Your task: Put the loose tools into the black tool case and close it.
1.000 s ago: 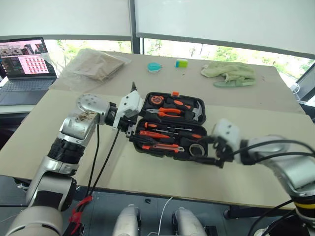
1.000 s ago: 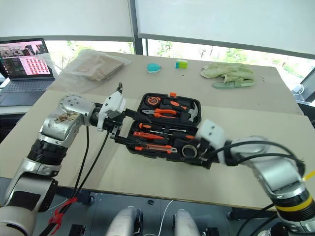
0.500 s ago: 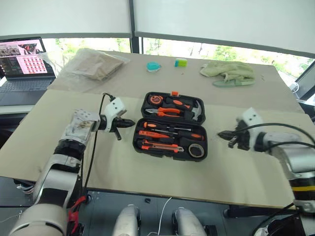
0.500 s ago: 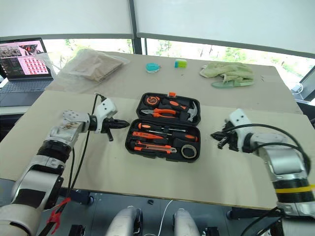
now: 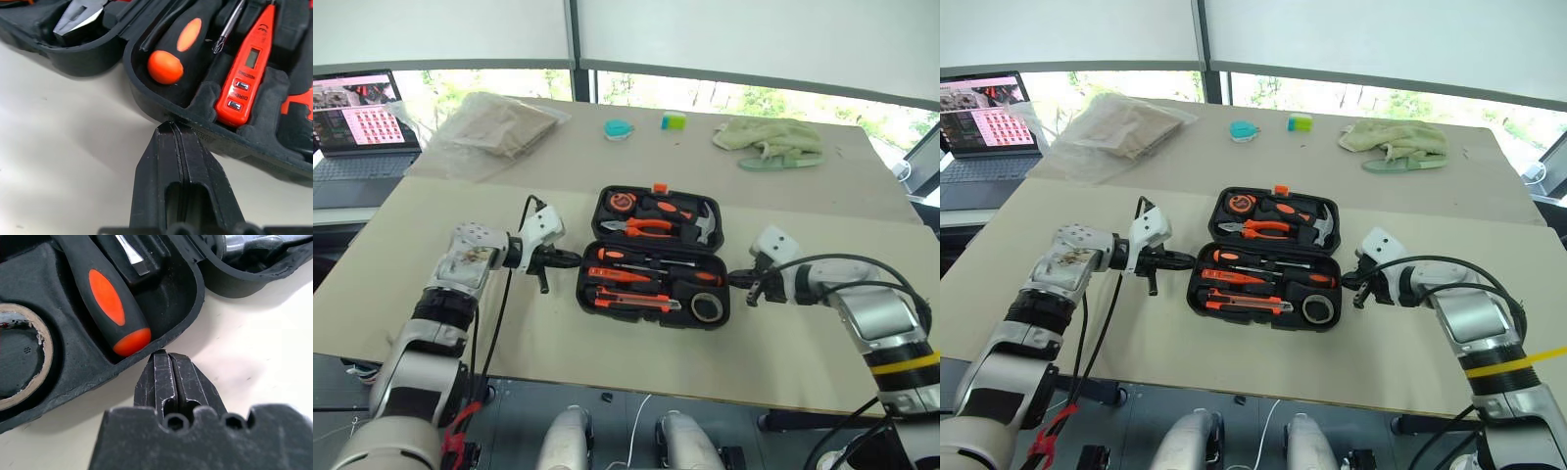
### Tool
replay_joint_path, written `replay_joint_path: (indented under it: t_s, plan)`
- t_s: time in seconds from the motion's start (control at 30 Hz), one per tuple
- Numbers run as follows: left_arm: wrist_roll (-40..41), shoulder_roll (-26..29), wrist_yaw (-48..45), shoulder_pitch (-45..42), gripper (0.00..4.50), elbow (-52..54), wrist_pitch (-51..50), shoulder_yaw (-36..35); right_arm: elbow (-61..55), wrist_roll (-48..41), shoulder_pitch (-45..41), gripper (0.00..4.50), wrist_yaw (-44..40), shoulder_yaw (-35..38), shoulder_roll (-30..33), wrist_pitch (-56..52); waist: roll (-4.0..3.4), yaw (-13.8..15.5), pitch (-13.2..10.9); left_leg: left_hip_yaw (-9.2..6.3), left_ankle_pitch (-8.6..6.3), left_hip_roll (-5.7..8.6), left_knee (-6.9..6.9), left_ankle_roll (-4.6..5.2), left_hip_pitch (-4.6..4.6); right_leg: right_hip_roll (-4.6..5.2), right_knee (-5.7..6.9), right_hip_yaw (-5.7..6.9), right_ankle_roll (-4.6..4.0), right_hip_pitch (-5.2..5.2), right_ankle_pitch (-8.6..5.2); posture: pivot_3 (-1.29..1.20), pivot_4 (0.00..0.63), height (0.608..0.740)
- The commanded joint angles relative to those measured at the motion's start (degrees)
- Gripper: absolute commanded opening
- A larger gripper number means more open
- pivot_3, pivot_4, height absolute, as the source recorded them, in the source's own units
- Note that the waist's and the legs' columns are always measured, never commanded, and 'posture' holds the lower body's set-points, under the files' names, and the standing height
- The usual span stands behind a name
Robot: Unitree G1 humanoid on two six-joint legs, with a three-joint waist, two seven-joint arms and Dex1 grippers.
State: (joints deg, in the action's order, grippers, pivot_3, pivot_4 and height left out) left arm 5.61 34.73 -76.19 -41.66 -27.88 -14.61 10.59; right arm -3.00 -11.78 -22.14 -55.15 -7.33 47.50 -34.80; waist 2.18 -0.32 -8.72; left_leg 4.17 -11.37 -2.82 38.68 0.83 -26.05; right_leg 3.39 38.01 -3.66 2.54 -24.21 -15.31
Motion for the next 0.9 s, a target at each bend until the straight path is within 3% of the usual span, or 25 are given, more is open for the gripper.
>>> replay_joint_path:
  t_s: [0.03,0.23,0.47,0.63,0.77,0.8,0.9]
  plan:
    - [3.82,0.87,-6.0,3.58,0.06,10.19,-2.49,1.66,-11.46,-3.89,4.6,0.01,-3.15,1.08,0.69,0.72,0.0,0.0,0.0,0.0,0.0,0.0,0.0,0.0,-0.04,0.0,-0.02,0.0,0.0,-0.03,0.0,0.0,0.15,0.74]
    - [4.33,5.22,-7.62,10.95,0.06,18.43,-5.1,1.6,-20.86,-5.21,13.17,0.01,-2.99,3.63,2.42,-0.88,-0.01,-0.01,0.0,0.0,0.0,-0.01,0.05,0.0,0.01,0.01,0.01,0.01,0.0,0.02,0.0,0.0,0.15,0.74]
    - [6.25,7.46,-6.82,16.24,0.06,25.17,-8.44,0.41,-24.12,-5.52,18.02,0.01,-0.79,6.91,2.45,-2.25,0.0,-0.2,0.01,-0.02,0.0,-0.04,0.07,-0.01,0.08,0.0,0.03,0.01,-0.02,0.06,-0.01,0.0,0.15,0.74]
    - [6.15,7.63,-5.55,16.67,0.06,25.05,-8.73,-0.47,-24.52,-5.84,20.38,0.01,-1.05,9.94,4.0,-2.59,0.0,-0.18,0.01,-0.02,0.0,-0.03,0.08,0.0,0.09,0.01,0.04,0.01,-0.02,0.08,-0.01,0.0,0.15,0.74]
    - [2.16,10.33,-3.13,14.67,0.06,17.47,-5.72,-1.14,-23.05,-6.1,21.7,0.01,-1.7,12.92,6.54,-3.57,0.0,0.0,0.01,-0.02,0.0,-0.02,0.09,0.0,0.11,0.01,0.04,0.0,-0.02,0.11,-0.01,0.0,0.15,0.74]
    - [1.61,10.8,-2.37,13.34,0.28,14.71,-5.93,-1.48,-22.09,-6.8,21.26,0.0,-1.49,13.75,6.79,-4.58,0.0,0.02,0.01,-0.02,0.0,-0.02,0.09,0.0,0.16,0.01,0.04,0.0,-0.02,0.14,0.0,0.0,0.15,0.74]
    - [2.53,11.0,-1.3,6.83,1.35,6.04,-10.4,-2.91,-19.02,-9.68,18.49,0.8,-1.25,16.53,7.04,-8.81,0.0,-0.01,0.01,-0.01,0.01,-0.04,0.08,-0.01,0.56,-0.03,0.05,0.0,-0.06,0.48,0.01,0.0,0.15,0.74]
